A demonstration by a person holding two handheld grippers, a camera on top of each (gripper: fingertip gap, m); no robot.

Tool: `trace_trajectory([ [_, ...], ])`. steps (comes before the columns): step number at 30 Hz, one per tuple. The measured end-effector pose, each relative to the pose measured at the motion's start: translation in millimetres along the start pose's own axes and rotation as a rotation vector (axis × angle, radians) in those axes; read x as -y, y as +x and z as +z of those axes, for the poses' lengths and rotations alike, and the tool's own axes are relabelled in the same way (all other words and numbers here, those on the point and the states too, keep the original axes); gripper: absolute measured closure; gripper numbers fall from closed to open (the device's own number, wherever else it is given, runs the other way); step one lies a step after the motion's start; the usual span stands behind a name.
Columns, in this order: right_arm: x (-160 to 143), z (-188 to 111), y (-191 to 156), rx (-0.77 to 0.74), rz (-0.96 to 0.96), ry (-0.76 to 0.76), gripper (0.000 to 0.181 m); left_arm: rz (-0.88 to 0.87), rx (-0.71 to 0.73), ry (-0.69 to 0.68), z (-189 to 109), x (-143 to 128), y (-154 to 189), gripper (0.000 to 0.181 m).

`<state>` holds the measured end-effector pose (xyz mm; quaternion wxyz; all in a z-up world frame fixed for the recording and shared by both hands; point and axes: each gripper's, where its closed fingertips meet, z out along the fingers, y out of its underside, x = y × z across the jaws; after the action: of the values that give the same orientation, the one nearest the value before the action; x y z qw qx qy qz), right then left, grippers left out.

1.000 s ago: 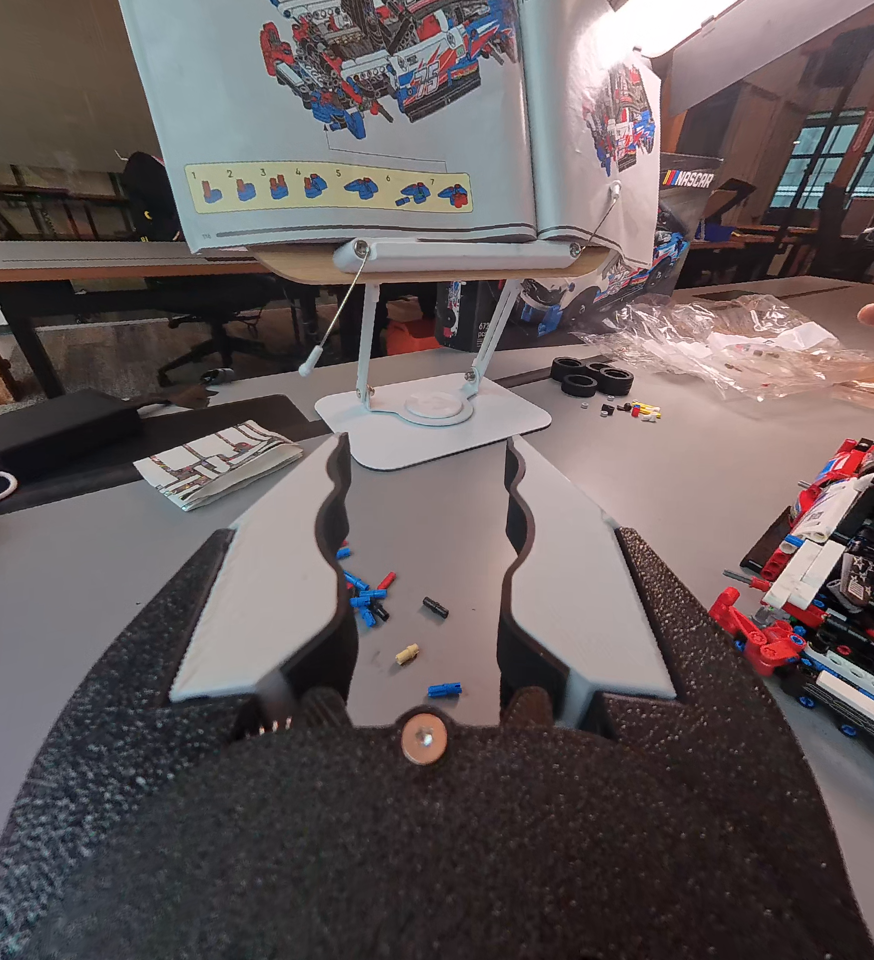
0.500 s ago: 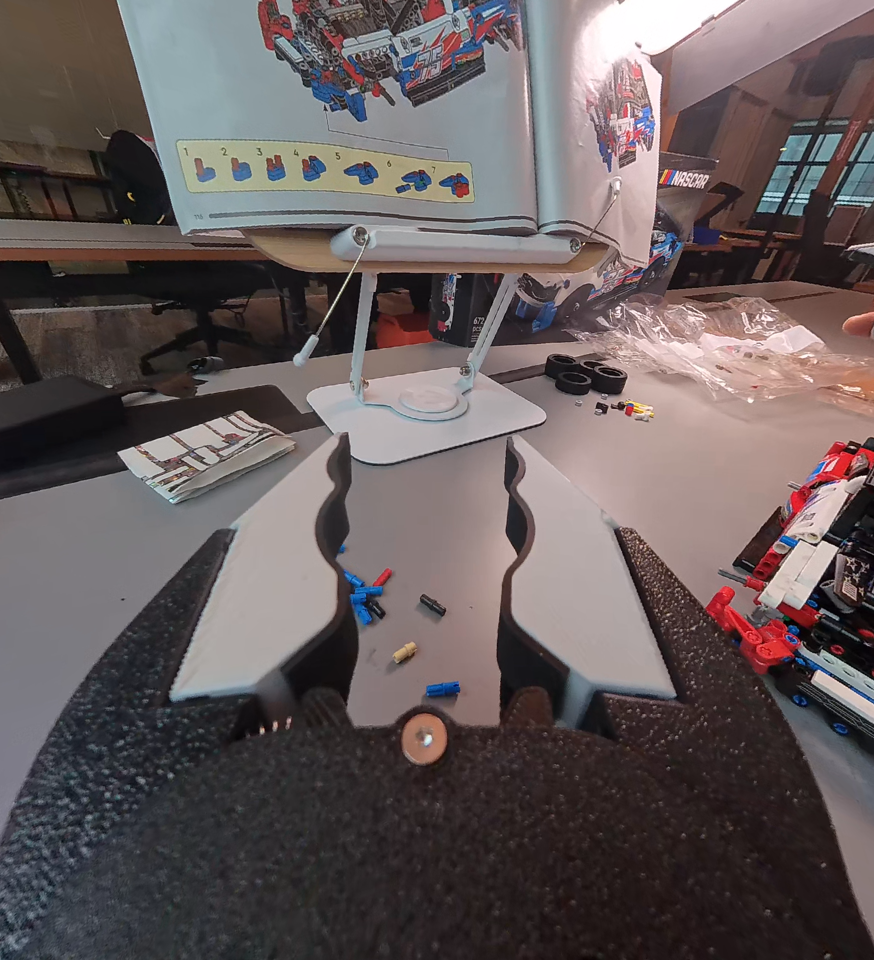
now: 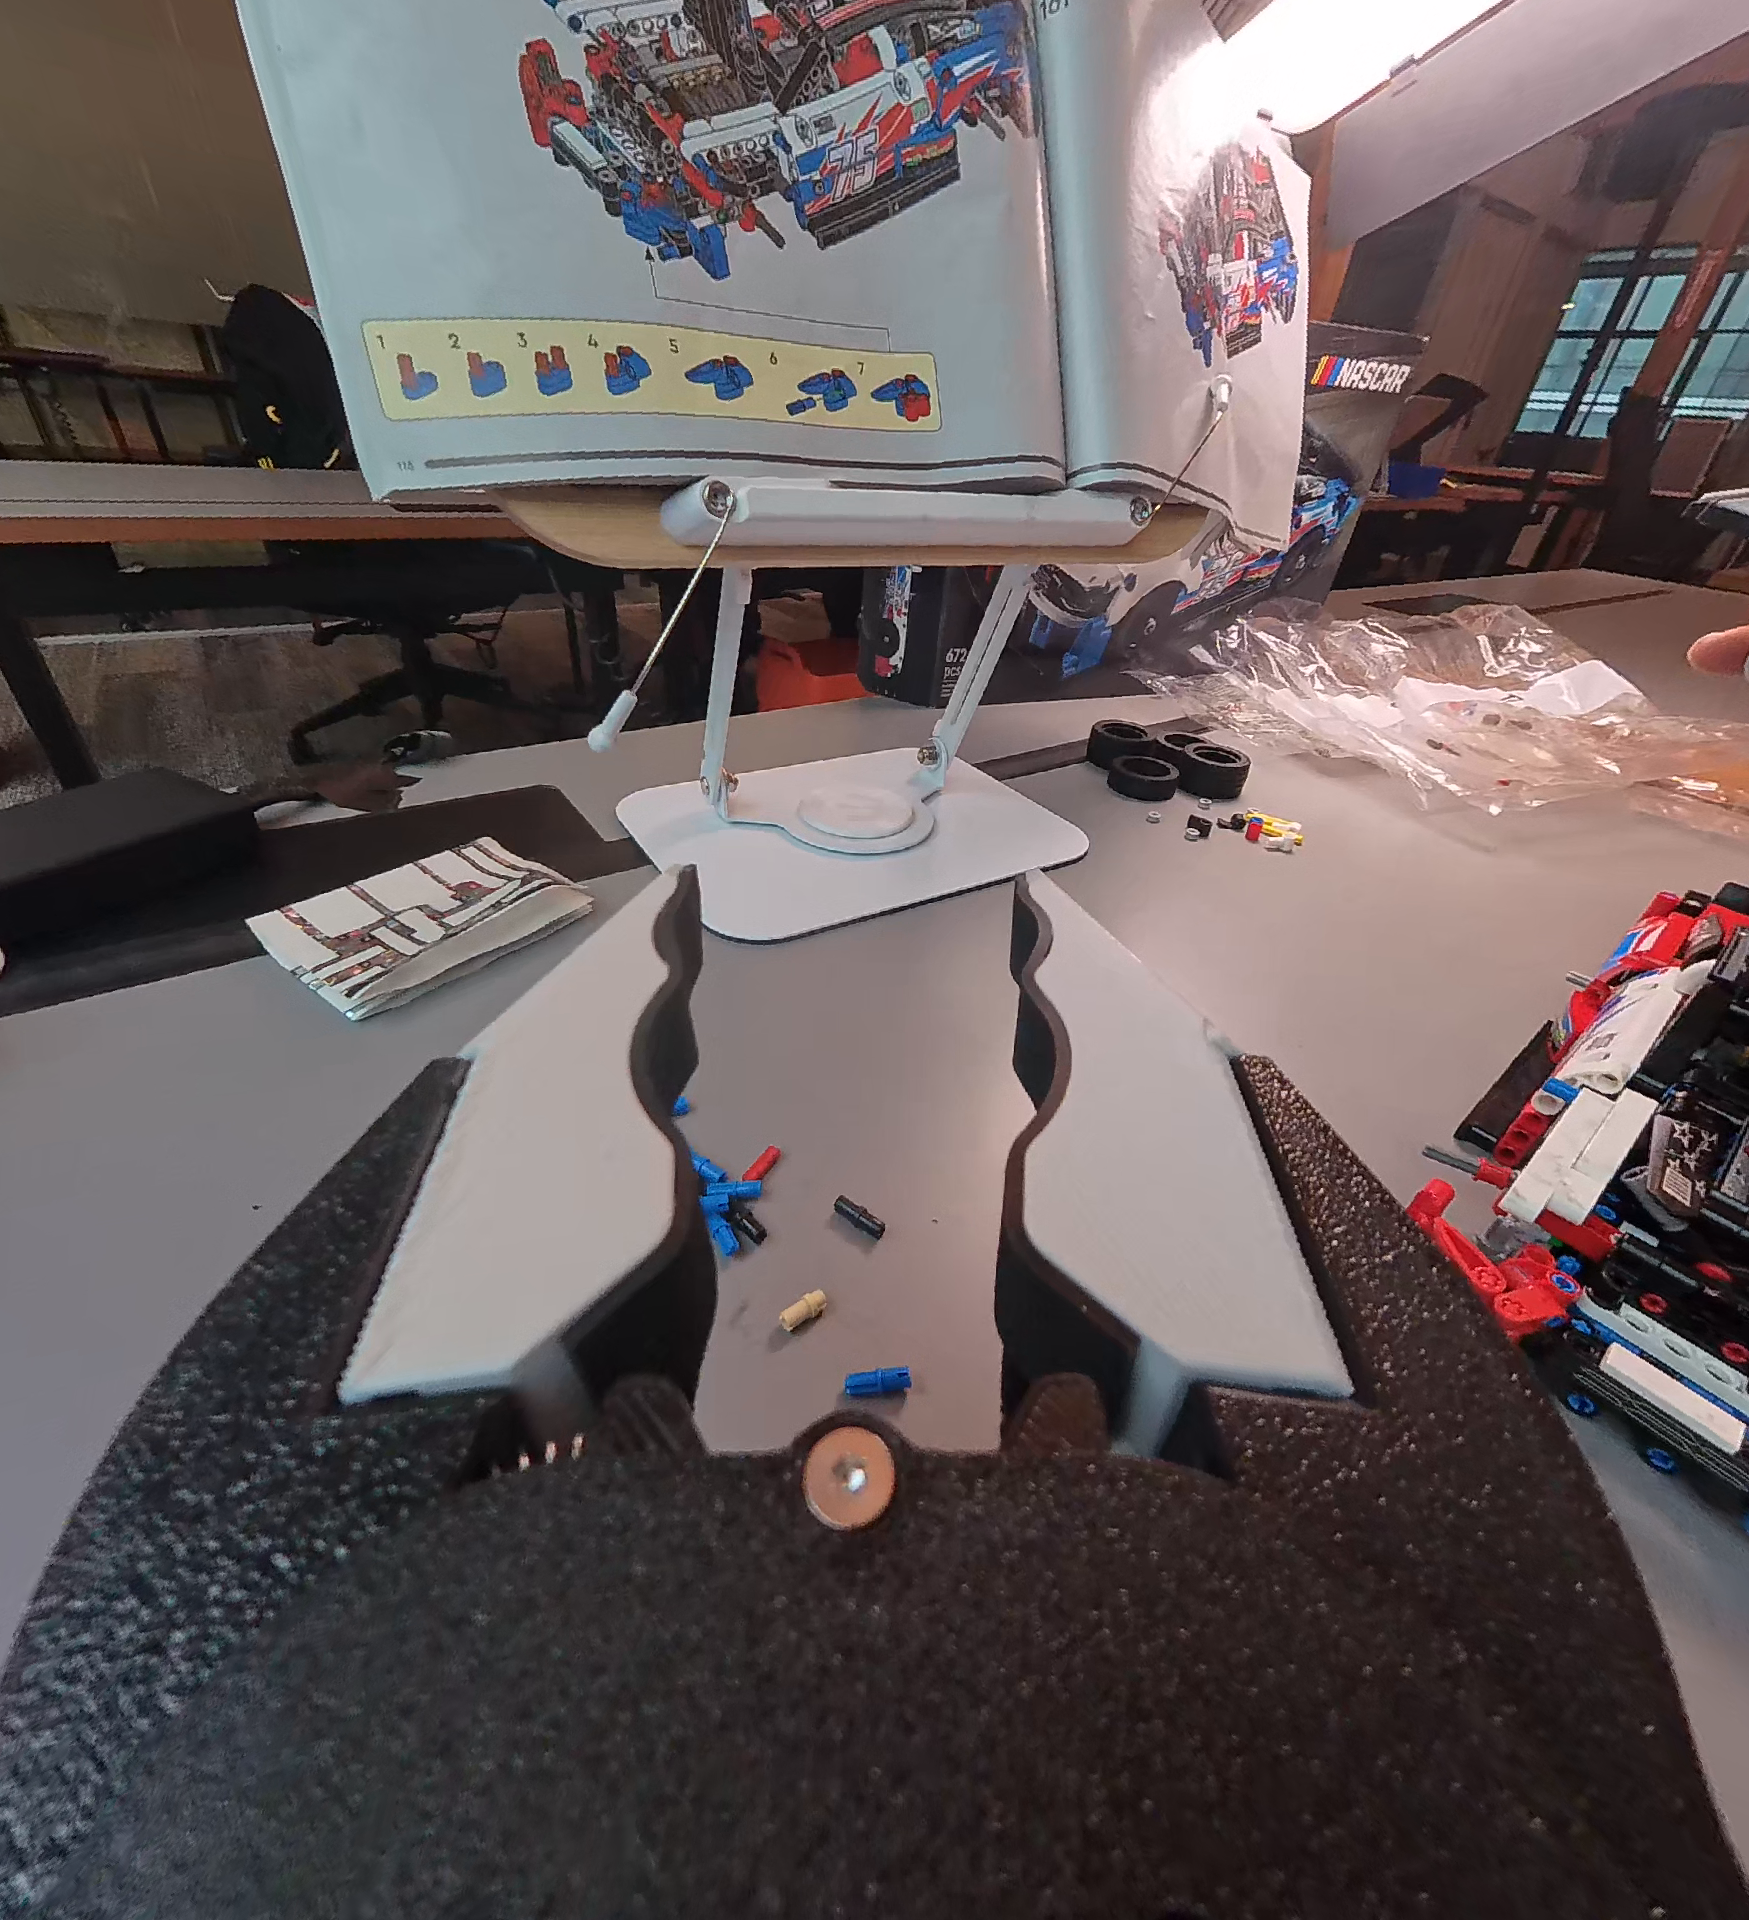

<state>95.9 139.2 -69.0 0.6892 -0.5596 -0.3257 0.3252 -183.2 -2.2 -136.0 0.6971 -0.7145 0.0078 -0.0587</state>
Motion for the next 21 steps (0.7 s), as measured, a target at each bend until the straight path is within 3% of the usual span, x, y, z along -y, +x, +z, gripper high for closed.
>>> trace_trajectory([
  [6,3,-1,-1,-0.009,-0.013,0.005,0.168,0.022,0.007,0.007,0,2,1,0.123],
  [10,5,-1,2,-0.019,-0.022,0.007,0.168,0.059,0.067,0.045,11,17,-11,0.133],
  [21,1,-1,-2,-0.01,-0.02,0.0,0.169,0.119,0.192,0.138,104,77,-56,0.159],
])
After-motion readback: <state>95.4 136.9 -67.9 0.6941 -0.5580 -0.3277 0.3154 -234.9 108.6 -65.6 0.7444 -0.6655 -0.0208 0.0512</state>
